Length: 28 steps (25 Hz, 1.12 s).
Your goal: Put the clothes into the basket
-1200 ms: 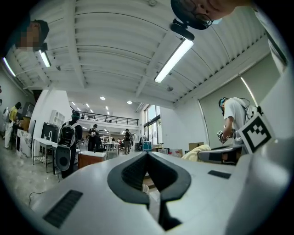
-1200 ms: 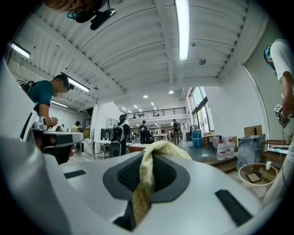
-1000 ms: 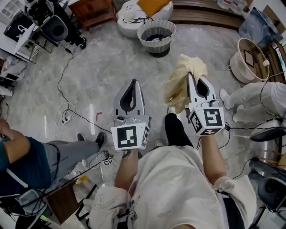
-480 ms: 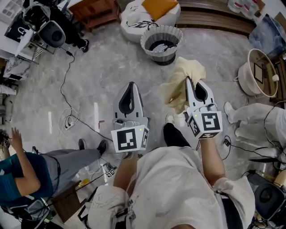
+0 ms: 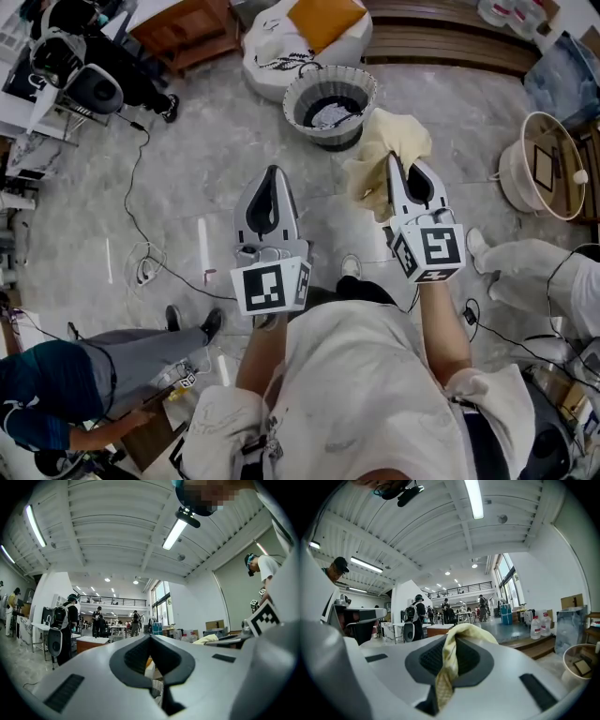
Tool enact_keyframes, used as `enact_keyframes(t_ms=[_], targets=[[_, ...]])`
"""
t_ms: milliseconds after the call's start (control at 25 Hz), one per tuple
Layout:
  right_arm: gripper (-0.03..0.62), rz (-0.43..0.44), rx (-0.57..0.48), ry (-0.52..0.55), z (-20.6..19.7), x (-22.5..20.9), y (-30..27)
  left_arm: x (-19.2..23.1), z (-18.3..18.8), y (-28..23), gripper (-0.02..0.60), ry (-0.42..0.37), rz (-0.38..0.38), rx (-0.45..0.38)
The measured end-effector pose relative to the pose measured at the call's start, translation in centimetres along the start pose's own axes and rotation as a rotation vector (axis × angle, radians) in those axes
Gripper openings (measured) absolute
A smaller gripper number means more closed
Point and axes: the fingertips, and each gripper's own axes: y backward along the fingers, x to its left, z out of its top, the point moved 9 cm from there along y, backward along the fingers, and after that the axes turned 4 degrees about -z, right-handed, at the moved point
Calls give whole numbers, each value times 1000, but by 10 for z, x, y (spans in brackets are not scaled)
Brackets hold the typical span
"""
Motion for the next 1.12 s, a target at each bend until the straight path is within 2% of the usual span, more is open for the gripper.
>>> enact_keyframes(t_ms=[280, 560, 840, 1120], targets=[[12, -9, 10, -16, -1, -25, -40, 5, -9, -46, -2, -6, -10, 16], [12, -23, 15, -6, -2, -33, -93, 35, -24, -98, -2, 6, -23, 15], [12, -40, 37, 13, 5, -31, -175, 88, -36, -166, -2, 30, -34, 12], [12, -60, 78, 38, 14, -12, -277, 167, -49, -236, -2, 43, -47, 12]])
